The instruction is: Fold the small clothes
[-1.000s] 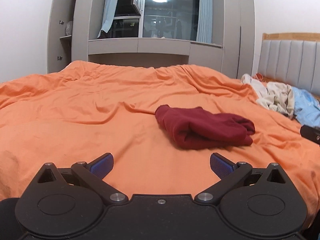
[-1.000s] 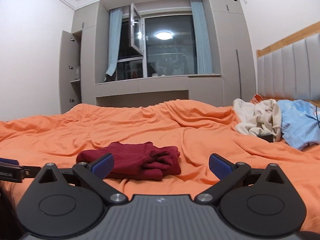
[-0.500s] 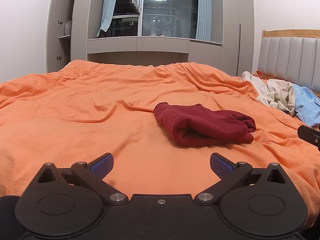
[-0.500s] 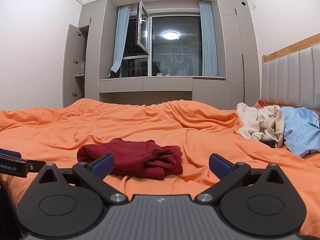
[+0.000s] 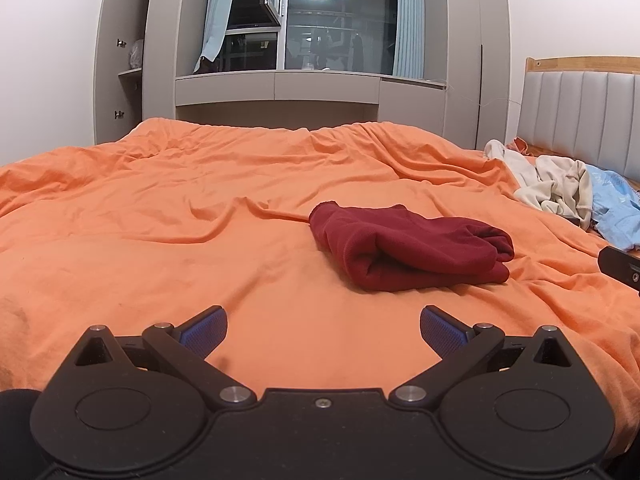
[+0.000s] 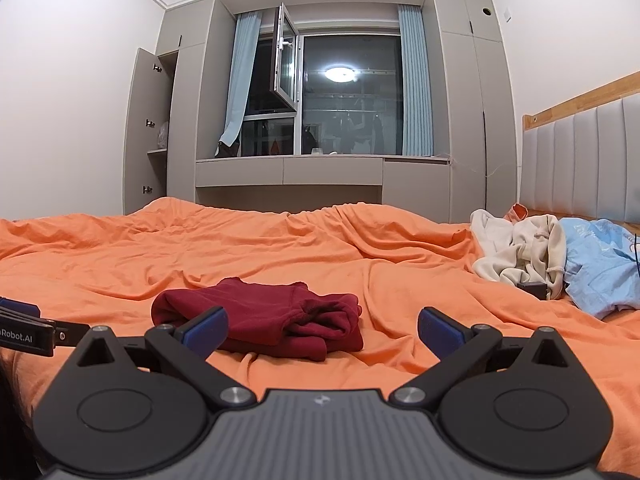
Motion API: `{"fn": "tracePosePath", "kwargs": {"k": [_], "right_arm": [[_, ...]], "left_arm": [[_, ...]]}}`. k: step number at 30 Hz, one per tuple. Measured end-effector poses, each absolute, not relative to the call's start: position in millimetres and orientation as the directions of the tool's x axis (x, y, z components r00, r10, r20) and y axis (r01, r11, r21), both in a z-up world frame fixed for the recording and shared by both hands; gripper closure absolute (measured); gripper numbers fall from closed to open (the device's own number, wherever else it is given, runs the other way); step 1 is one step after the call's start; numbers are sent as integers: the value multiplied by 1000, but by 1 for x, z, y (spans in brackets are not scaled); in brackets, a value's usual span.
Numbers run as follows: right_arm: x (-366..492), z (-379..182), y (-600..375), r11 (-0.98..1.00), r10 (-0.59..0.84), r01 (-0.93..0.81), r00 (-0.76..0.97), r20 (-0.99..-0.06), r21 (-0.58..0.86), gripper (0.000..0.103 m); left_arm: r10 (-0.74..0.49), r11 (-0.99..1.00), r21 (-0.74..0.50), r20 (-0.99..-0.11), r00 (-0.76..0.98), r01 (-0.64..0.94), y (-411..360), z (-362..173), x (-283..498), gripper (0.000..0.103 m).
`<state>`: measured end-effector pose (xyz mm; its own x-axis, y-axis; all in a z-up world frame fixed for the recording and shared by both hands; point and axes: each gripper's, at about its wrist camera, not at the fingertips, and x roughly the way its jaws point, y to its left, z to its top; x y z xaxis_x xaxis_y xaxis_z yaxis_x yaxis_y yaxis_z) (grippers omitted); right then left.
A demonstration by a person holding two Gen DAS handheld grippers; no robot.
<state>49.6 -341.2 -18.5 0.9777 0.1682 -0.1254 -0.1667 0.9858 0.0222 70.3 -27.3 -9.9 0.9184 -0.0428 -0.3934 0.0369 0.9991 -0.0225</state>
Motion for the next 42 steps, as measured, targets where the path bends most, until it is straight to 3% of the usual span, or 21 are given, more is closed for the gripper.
{"fn": "tracePosePath", "kwargs": {"k": [42], "right_arm": [[48, -20, -344, 986, 166, -168, 979, -122, -11, 0]], "left_arm": [[-34, 999, -31, -392, 919, 23, -25, -11, 69, 0]]}}
